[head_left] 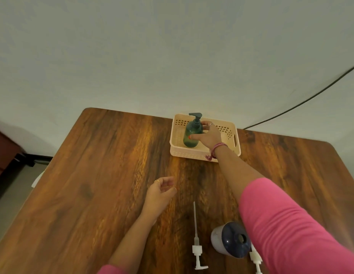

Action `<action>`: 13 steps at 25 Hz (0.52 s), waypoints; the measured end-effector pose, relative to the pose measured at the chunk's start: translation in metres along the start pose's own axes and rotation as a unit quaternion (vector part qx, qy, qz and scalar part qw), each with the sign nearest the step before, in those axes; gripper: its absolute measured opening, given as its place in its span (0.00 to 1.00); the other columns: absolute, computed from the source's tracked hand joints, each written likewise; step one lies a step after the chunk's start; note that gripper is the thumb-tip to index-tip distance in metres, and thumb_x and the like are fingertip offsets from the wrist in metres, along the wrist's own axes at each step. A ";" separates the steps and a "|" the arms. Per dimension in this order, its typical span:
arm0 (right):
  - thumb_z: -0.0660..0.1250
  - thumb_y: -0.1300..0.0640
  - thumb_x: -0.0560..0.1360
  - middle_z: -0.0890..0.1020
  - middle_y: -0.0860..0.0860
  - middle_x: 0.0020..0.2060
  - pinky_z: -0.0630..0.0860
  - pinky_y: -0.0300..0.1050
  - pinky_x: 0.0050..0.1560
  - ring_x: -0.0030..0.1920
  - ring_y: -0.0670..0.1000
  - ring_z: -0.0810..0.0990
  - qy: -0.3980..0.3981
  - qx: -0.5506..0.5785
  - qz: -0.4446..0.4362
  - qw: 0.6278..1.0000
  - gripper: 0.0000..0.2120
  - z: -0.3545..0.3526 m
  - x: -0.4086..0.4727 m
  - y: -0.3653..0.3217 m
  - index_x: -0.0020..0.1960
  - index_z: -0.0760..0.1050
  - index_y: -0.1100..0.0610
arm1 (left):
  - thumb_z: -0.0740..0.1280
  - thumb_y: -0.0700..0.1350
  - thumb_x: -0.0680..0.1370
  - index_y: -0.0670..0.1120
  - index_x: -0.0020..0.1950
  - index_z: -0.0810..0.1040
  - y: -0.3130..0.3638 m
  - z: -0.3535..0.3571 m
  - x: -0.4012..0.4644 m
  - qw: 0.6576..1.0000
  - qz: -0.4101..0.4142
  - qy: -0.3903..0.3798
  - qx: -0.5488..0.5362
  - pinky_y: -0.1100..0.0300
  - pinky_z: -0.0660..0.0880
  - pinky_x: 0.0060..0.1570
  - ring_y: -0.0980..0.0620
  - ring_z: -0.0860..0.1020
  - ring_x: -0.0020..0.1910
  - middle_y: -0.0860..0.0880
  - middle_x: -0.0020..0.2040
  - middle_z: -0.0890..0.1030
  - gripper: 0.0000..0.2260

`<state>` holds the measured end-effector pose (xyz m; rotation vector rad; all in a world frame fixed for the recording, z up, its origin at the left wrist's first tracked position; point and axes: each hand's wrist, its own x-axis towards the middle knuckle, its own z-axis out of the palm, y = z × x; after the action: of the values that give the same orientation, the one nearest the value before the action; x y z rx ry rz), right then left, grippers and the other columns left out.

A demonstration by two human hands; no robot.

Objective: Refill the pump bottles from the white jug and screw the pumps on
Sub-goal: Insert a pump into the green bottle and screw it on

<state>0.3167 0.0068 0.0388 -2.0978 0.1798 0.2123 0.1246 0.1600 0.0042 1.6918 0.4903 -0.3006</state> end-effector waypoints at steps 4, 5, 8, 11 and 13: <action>0.78 0.59 0.66 0.76 0.51 0.60 0.73 0.42 0.54 0.55 0.50 0.75 -0.008 -0.007 0.003 1.000 0.31 0.009 0.008 0.008 0.65 0.69 0.55 | 0.68 0.40 0.76 0.48 0.60 0.77 -0.004 -0.004 0.006 1.000 -0.001 -0.002 -0.014 0.60 0.75 0.56 0.57 0.77 0.55 0.53 0.55 0.80 0.14; 0.78 0.58 0.66 0.76 0.51 0.60 0.73 0.42 0.54 0.55 0.50 0.75 -0.010 -0.012 0.005 1.000 0.31 0.010 0.010 0.010 0.65 0.69 0.55 | 0.68 0.40 0.76 0.48 0.60 0.77 -0.005 -0.005 0.007 1.000 0.000 -0.004 -0.017 0.60 0.75 0.56 0.57 0.77 0.55 0.53 0.55 0.80 0.14; 0.78 0.60 0.65 0.77 0.52 0.61 0.73 0.43 0.55 0.55 0.50 0.75 -0.013 -0.005 0.008 1.000 0.32 0.012 0.011 0.016 0.66 0.69 0.56 | 0.68 0.40 0.76 0.48 0.61 0.77 -0.008 -0.005 0.008 1.000 0.004 -0.005 -0.024 0.59 0.75 0.57 0.57 0.78 0.55 0.53 0.55 0.80 0.14; 0.78 0.60 0.66 0.76 0.53 0.62 0.75 0.47 0.60 0.59 0.54 0.76 -0.016 -0.008 0.006 1.000 0.33 0.013 0.013 0.020 0.66 0.68 0.56 | 0.68 0.41 0.76 0.48 0.61 0.77 -0.011 -0.005 0.007 1.000 0.002 -0.007 -0.027 0.61 0.75 0.55 0.57 0.78 0.55 0.53 0.55 0.80 0.13; 0.78 0.61 0.66 0.75 0.54 0.64 0.74 0.50 0.62 0.62 0.55 0.75 -0.032 -0.017 0.015 0.999 0.35 0.011 0.013 0.019 0.68 0.66 0.56 | 0.67 0.41 0.76 0.48 0.61 0.77 -0.012 -0.005 0.005 1.000 0.000 -0.007 -0.030 0.62 0.75 0.54 0.57 0.78 0.55 0.53 0.55 0.80 0.13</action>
<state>0.3240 0.0063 0.0149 -2.1210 0.1715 0.3021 0.1227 0.1670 -0.0078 1.6301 0.4844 -0.2941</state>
